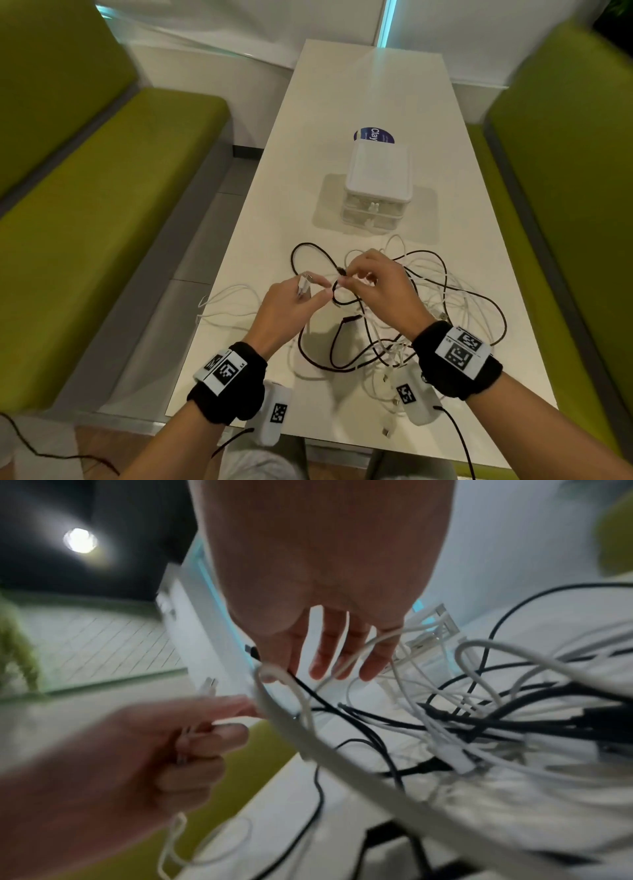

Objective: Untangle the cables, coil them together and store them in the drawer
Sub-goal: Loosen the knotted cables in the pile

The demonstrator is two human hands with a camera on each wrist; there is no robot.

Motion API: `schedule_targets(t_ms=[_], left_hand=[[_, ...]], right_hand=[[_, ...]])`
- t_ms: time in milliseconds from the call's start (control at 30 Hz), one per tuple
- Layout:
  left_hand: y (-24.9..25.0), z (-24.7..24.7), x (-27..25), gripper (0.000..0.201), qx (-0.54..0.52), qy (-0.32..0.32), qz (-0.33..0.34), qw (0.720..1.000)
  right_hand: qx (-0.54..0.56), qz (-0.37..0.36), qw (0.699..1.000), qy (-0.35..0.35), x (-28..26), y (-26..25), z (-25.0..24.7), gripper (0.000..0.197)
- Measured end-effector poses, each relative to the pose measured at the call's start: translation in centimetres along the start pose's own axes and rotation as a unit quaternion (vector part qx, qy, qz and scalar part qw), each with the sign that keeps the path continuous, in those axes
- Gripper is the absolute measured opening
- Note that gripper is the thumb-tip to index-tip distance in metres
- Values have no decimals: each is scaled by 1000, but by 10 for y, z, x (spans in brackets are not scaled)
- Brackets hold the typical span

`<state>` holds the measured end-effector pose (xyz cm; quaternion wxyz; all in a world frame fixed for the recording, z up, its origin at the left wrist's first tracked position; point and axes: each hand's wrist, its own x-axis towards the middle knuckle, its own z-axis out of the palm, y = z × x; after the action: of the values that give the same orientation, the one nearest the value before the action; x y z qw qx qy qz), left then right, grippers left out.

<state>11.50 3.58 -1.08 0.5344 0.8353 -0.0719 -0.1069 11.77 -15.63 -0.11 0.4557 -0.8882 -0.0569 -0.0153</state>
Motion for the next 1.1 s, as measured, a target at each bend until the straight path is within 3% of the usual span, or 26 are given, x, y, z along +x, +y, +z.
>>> schedule_targets(t_ms=[100,233,367,467,567,667,733,933,1033,1100], left_hand=[[11,1,3,20,-54,31,47,997],[30,13,10,33,-116,32,49,992],[29,16,20,24,-175,56,51,982],[27,20,25,48,-139,45,34,989],[30,22,23,82,-117,11,14,993],[32,22,24,65,-116,-31,8,993],[33,23,24,55,-95,-25,31,995],[32,14,30,60,-174,103,29,979],[50,-3,34,70,-274,110,45,954],[63,-17,37,74,-378,102,28,920]], right_hand=[[51,5,999,-6,2,-14,-5,9],[-73,-22,994,-84,4,-20,1,11],[19,-45,996,-72,2,-19,5,15],[73,-42,995,-58,3,-24,0,33],[109,-9,992,-55,6,-28,-3,14],[104,24,992,-60,5,-23,-3,9],[107,34,991,-67,4,-22,-3,5],[144,83,980,-113,2,-13,-5,30],[130,89,975,-158,-3,-8,-7,46],[126,108,968,-187,-6,-5,-7,50]])
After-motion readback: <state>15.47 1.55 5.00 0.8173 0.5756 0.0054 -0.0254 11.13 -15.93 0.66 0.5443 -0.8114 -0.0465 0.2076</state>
